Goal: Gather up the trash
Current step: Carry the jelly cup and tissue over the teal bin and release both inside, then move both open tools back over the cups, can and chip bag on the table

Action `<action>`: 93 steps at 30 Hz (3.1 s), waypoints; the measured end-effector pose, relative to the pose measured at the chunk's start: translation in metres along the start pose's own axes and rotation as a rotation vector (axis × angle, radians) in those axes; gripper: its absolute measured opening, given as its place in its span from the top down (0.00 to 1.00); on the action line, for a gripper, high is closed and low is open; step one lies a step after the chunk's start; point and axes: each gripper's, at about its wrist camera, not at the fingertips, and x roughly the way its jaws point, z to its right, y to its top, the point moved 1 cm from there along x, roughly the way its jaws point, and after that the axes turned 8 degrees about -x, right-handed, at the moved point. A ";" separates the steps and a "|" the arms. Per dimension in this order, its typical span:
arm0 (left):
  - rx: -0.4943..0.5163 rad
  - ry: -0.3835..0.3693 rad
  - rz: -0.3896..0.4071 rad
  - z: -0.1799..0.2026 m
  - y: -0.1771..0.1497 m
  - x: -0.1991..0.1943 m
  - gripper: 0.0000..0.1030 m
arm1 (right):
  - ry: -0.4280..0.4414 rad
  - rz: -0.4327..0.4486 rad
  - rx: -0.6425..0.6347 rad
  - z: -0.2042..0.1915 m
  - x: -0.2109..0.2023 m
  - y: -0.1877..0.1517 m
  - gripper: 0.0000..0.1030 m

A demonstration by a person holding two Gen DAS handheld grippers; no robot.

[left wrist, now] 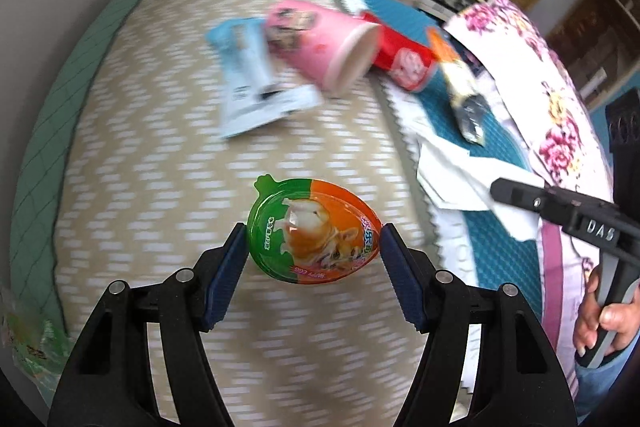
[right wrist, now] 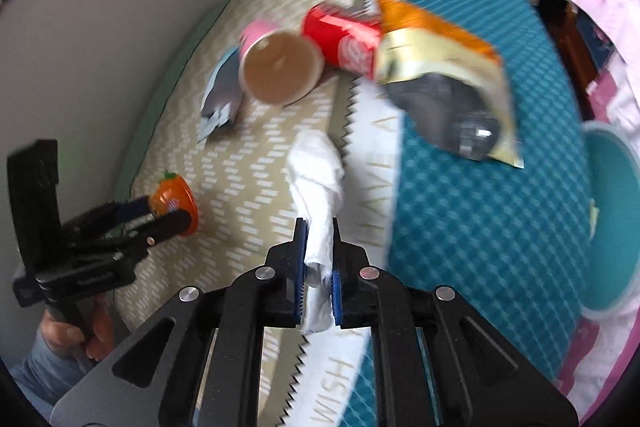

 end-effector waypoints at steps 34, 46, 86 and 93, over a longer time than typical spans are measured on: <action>0.470 -0.084 -0.103 0.294 0.005 0.088 0.34 | -0.172 0.329 0.425 0.223 -0.140 -0.072 0.90; 0.529 -0.070 -0.159 0.330 -0.001 0.128 0.34 | -0.177 0.314 0.480 0.258 -0.138 -0.087 0.90; 0.482 -0.061 -0.193 0.320 -0.007 0.138 0.20 | -0.196 0.267 0.498 0.263 -0.125 -0.086 0.90; 0.449 -0.067 -0.196 0.302 -0.007 0.131 0.20 | -0.181 0.235 0.498 0.257 -0.115 -0.079 0.76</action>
